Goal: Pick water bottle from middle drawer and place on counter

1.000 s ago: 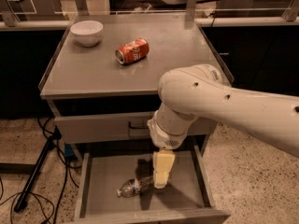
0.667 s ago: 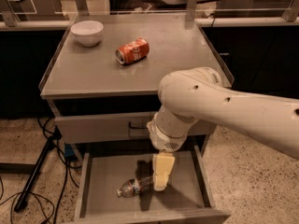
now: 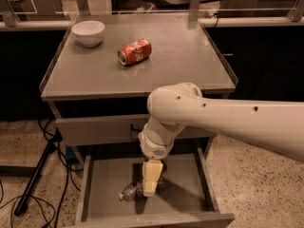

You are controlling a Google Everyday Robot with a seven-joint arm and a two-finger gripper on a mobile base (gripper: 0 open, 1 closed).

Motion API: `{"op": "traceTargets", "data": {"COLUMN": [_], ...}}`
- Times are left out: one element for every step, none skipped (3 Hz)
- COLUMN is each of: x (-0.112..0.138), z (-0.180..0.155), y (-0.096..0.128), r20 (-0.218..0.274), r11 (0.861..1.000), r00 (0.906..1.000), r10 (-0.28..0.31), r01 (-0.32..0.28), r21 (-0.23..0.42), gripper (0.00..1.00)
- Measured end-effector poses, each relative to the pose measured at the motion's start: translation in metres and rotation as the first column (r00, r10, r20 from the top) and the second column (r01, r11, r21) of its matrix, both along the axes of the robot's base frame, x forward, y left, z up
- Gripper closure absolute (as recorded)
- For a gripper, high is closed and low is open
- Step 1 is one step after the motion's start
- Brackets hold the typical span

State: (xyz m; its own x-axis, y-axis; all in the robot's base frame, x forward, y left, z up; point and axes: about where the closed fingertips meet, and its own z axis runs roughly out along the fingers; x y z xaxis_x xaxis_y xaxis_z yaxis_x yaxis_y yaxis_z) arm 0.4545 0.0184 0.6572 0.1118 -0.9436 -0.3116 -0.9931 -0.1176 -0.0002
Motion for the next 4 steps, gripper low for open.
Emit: {"op": "traceTargets", "data": {"x": [0.000, -0.004, -0.008, -0.010], "z": [-0.001, -0.013, -0.059, -0.070], "y": [0.000, 0.002, 0.010, 0.014], "r20": [-0.001, 0.003, -0.004, -0.012], "r11": [1.000, 1.000, 1.000, 1.000], "r00": [1.0000, 1.0000, 1.0000, 0.9999], "r10": [0.000, 0.004, 0.005, 0.009], "r01": [0.000, -0.004, -0.005, -0.009], "r21": [0.000, 0.007, 0.007, 0.000], "gripper": [0.00, 0.00, 0.00, 0.00]}}
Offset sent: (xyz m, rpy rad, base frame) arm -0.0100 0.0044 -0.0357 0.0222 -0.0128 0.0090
